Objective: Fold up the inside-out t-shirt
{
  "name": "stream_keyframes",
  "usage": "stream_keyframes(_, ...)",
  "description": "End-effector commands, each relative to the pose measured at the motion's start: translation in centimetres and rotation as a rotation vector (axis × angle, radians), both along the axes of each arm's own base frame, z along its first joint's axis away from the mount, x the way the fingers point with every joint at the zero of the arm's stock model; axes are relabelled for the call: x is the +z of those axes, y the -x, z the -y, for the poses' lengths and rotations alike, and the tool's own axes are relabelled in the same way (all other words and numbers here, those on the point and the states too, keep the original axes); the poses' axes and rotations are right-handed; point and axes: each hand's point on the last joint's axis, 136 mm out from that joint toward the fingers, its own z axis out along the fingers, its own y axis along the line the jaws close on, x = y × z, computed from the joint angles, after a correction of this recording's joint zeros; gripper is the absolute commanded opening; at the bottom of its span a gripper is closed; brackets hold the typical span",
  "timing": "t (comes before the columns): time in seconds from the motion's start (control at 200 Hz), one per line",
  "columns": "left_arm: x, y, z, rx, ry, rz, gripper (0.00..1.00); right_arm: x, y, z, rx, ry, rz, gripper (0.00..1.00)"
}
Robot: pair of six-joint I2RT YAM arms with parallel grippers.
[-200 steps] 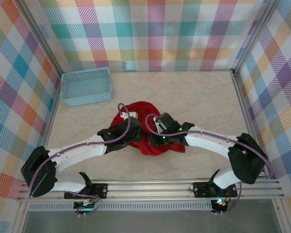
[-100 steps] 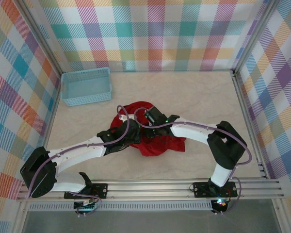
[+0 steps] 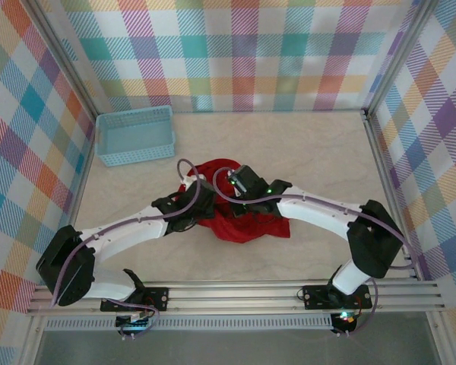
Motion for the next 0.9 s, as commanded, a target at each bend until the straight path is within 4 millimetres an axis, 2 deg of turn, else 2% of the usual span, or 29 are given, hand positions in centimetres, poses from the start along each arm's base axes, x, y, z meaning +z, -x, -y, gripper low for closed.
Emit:
stream_keyframes(0.0,0.4,-1.0,0.0,0.02,0.051,-0.02,0.19,1.0,1.3,0.5,0.031,-0.017,-0.008,0.02)
stream_keyframes(0.135,-0.2,-2.0,0.6,-0.02,0.037,-0.044,0.31,1.0,2.4,1.5,0.031,-0.038,-0.016,0.03)
stream_keyframes(0.29,-1.3,-3.3,0.8,-0.041,0.003,-0.078,0.57,-1.3,3.3,2.7,0.002,-0.005,-0.054,0.04)
stream_keyframes(0.39,-1.7,-4.2,0.3,-0.018,0.007,-0.09,0.67,-3.0,3.5,3.6,-0.033,0.031,-0.077,0.04)
stream_keyframes(0.485,-1.9,-4.8,-0.4,0.006,0.015,-0.09,0.78,-3.5,3.6,4.2,-0.055,0.046,-0.081,0.09)
stream_keyframes(0.68,-3.3,-5.3,-1.0,0.021,0.018,-0.119,0.81,-2.7,3.3,4.8,-0.062,0.068,-0.051,0.14)
stream_keyframes(0.745,-3.7,-4.9,-0.7,0.006,0.03,-0.14,0.8,-1.8,3.0,4.5,-0.047,0.069,-0.033,0.18)
stream_keyframes(0.765,-3.3,-5.3,-0.2,-0.004,0.056,-0.119,0.81,-1.4,3.0,4.4,-0.041,0.067,-0.024,0.19)
stream_keyframes(0.895,-3.3,-4.4,0.9,-0.05,0.083,-0.122,0.81,0.9,2.5,2.8,0.004,0.041,0.021,0.27)
